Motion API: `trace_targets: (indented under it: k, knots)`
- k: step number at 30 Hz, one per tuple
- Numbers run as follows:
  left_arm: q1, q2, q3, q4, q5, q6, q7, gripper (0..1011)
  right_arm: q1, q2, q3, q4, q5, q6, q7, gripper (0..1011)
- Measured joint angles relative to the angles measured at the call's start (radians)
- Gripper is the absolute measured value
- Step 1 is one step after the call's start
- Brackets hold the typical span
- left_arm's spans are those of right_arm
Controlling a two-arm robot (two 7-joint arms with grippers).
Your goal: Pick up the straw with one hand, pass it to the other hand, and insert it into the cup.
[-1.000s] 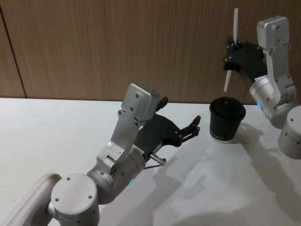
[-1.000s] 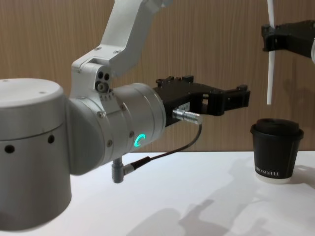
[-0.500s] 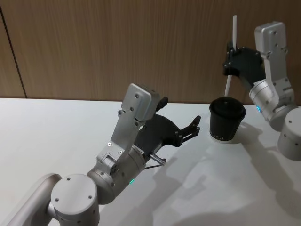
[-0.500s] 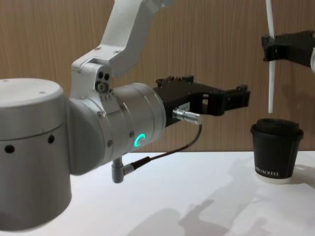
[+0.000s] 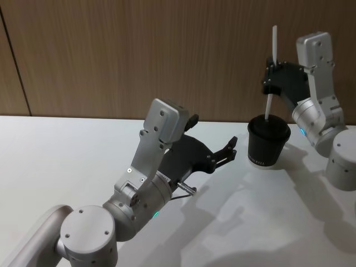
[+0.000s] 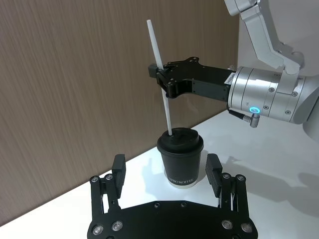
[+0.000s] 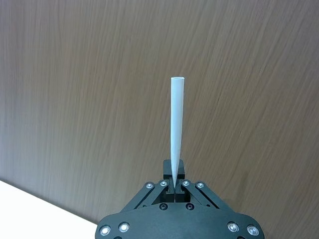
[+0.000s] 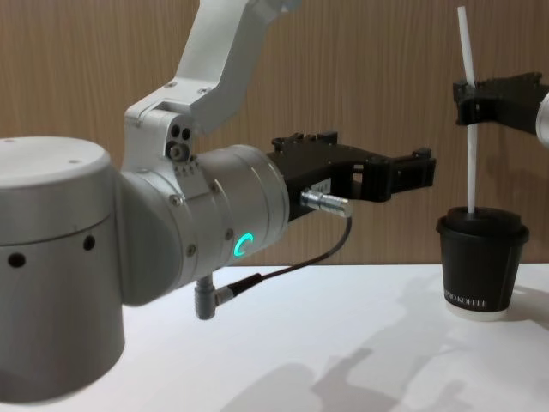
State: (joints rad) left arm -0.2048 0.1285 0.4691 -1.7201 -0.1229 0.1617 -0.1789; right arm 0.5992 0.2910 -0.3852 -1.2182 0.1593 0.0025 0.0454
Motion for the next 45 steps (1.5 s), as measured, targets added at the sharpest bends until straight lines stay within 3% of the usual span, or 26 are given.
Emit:
trace_targets:
  k: [19,23,45]
  knots:
    - [0.000,0.000,0.000,0.000,0.000,0.000,0.000,1003,0.006,-0.023,0.015,0.032,-0.002,0.029,0.007,9]
    - [0.000,0.000,0.000,0.000,0.000,0.000,0.000,1003,0.007,-0.026,0.017,0.035,-0.003,0.032,0.007,89]
    - [0.000,0.000,0.000,0.000,0.000,0.000,0.000,1003,0.008,-0.031,0.020,0.041,-0.007,0.042,0.006,776]
